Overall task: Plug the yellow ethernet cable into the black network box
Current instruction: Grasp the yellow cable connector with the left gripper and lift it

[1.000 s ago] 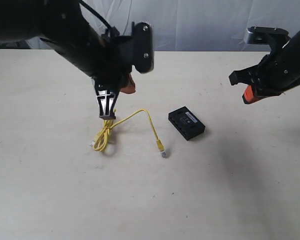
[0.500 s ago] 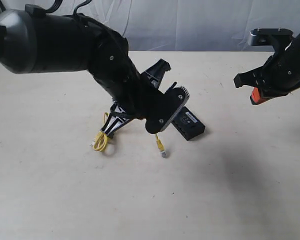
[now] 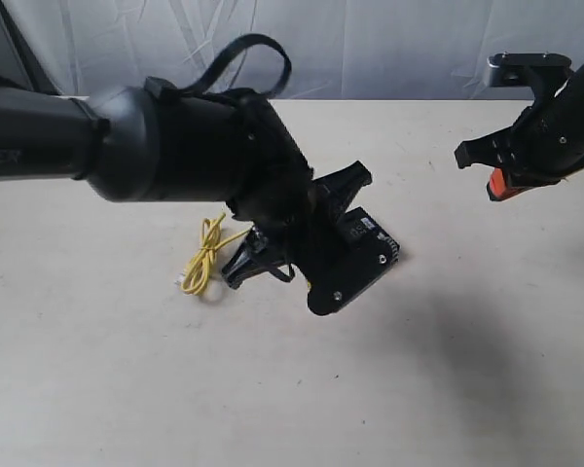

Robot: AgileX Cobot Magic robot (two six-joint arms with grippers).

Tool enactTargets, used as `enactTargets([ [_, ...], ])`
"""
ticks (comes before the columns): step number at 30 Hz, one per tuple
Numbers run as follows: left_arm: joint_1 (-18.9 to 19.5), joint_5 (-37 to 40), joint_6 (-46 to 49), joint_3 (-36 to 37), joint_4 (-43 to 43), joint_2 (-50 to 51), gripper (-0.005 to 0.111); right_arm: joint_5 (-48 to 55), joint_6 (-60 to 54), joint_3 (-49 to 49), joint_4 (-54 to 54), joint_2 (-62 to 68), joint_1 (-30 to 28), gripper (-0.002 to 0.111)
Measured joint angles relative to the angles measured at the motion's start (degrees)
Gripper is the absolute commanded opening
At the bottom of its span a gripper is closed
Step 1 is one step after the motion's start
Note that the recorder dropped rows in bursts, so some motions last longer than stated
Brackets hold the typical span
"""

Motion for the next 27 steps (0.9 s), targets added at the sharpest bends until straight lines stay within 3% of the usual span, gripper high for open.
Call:
enactTargets([
  [5, -2.0, 0.0, -7.9, 0.0, 9.4, 2.1, 0.0, -0.1, 0.0, 0.0, 0.0, 0.0, 0.0, 0.0],
  [15, -2.3, 0.7, -9.1, 0.0, 10.8, 4.8, 0.001, -0.1, 0.0, 0.0, 0.0, 0.0, 0.0, 0.0],
  [20, -2.3, 0.8, -9.1, 0.0, 10.0, 4.8, 0.017, -0.1, 0.0, 0.0, 0.0, 0.0, 0.0, 0.0],
  [24, -2.3, 0.8, -9.1, 0.0, 9.8, 4.8, 0.039, -0.4, 0.0, 0.0, 0.0, 0.0, 0.0, 0.0],
  [27, -2.1, 0.6, -9.1, 0.0, 9.2, 4.8, 0.045, -0.5, 0.0, 0.0, 0.0, 0.0, 0.0, 0.0],
])
